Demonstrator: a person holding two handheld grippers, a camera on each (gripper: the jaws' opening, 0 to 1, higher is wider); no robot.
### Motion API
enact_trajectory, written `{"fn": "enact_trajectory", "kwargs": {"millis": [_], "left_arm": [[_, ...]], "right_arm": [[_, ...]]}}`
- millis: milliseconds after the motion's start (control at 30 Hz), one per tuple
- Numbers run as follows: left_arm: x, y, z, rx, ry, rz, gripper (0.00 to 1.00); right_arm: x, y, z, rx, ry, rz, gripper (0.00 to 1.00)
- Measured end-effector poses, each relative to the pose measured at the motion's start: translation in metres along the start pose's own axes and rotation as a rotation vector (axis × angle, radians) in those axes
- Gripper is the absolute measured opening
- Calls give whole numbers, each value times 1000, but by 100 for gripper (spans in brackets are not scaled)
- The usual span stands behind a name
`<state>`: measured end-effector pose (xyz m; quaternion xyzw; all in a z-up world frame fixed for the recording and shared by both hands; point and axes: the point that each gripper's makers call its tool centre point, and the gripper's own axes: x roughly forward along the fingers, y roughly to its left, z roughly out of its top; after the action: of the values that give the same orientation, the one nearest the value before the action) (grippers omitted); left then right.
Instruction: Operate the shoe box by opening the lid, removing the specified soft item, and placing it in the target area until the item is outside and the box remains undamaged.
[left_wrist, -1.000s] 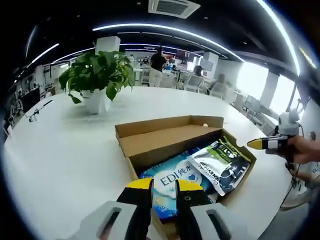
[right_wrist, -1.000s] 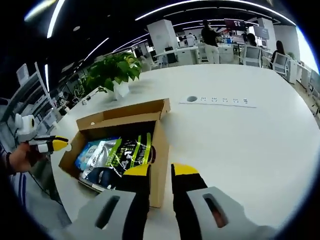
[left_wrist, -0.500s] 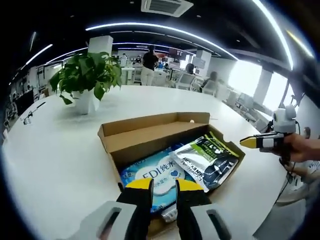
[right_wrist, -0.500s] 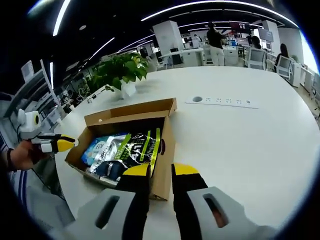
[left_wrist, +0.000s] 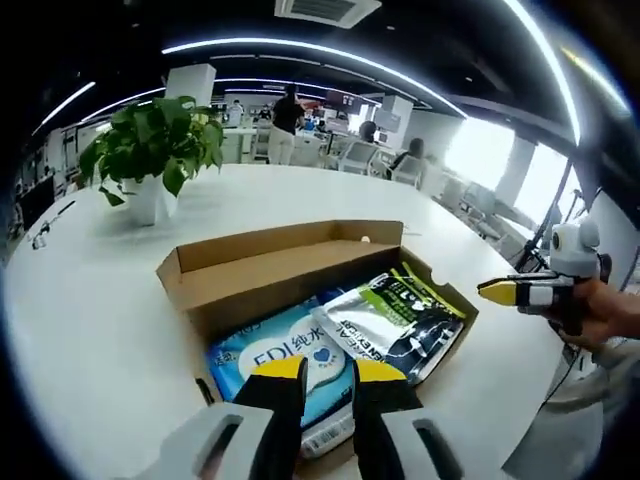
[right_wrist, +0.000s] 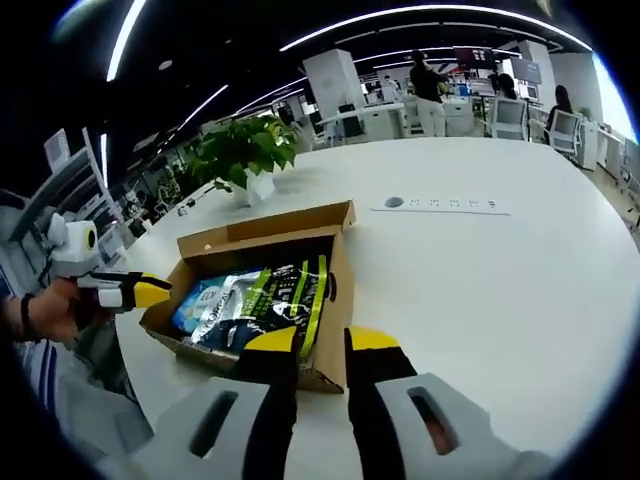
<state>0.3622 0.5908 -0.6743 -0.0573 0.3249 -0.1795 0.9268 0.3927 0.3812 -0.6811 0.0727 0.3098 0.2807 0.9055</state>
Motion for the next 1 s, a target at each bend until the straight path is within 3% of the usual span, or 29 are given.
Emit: {"fn": "enact_trajectory", "kwargs": {"millis": [567,1000], "left_arm": [[37,-17,-22,-26,114,-58,18],[42,-26,-26,-51,131,-82,14]], "right_arm": [[-35,1,-20,32,-18,-8,20],[-46,-7,-30,57,-14,-30,20]]}}
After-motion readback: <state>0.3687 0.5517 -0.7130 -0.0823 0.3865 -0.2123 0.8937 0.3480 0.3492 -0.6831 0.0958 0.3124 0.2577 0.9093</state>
